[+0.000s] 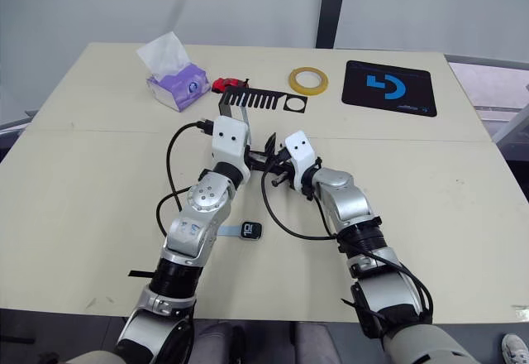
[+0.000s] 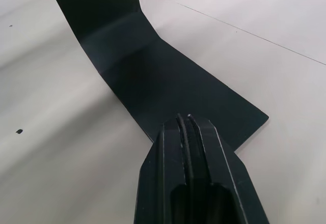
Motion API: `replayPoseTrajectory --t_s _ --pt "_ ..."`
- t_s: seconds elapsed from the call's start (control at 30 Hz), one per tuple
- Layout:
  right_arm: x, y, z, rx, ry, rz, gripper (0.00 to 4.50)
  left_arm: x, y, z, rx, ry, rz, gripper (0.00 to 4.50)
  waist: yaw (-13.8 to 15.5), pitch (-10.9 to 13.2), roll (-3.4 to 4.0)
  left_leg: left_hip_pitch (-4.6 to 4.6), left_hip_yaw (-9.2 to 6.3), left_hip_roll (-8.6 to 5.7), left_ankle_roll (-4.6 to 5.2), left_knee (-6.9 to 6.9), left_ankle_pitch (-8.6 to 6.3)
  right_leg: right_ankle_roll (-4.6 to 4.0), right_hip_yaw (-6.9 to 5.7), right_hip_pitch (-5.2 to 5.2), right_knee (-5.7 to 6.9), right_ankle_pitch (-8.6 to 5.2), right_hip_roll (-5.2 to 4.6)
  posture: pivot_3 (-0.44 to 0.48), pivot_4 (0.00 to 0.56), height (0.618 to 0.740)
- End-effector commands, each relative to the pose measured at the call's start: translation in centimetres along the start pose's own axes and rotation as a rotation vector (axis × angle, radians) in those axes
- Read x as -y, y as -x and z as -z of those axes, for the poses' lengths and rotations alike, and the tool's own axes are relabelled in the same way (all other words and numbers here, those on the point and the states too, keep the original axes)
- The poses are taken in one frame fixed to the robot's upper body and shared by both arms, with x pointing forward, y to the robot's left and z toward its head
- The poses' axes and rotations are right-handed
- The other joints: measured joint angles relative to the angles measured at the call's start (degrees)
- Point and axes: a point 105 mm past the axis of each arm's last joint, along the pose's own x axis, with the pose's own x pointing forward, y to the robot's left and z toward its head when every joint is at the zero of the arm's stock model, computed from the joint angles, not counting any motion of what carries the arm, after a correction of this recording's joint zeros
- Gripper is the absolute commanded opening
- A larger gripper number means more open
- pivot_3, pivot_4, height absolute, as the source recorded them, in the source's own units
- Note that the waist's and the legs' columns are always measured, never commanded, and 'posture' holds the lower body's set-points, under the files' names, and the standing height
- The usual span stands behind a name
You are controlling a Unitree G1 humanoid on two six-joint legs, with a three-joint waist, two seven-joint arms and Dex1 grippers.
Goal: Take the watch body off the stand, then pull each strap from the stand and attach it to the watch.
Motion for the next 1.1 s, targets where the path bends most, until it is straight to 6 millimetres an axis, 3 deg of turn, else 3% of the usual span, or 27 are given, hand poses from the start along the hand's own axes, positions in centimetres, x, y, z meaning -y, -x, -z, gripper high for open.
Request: replayPoseTrajectory --t_s 0.03,0.17,0.4,1.1 --pt "0.1 0.1 1.1 -0.043 -0.008 0.013 0.07 -0.3 -0.3 -1.6 0.066 -0.001 -0.019 4.5 -0.01 0.0 0.0 0.0 0.0 0.0 0.0 0.0 0.0 0.0 0.0 0.0 0.0 0.0 0.0 0.0 0.15 0.738" --pt "0.1 0.1 1.2 -0.045 -0.009 0.014 0.0 0.0 -0.5 -1.8 0.083 -0.004 -0.007 3.28 0.0 0.0 0.0 0.0 0.0 0.0 0.0 -0.01 0.0 0.0 0.0 0.0 0.0 0.0 0.0 0.0 0.15 0.738" --pt "0.1 0.1 1.3 -0.043 -0.011 0.02 0.0 0.1 -0.4 -1.5 0.081 -0.01 -0.003 0.02 0.01 0.0 0.0 -0.01 0.0 0.0 0.0 -0.01 0.0 0.0 0.0 0.0 0.0 0.0 -0.01 0.0 0.15 0.738" --pt "0.5 0.1 1.3 -0.049 -0.005 0.021 0.0 -0.9 2.0 -1.7 0.147 -0.067 -0.013 0.02 0.03 0.0 0.0 -0.01 -0.01 0.01 0.03 -0.04 -0.02 0.0 0.01 0.0 -0.02 0.0 -0.03 0.0 0.15 0.738"
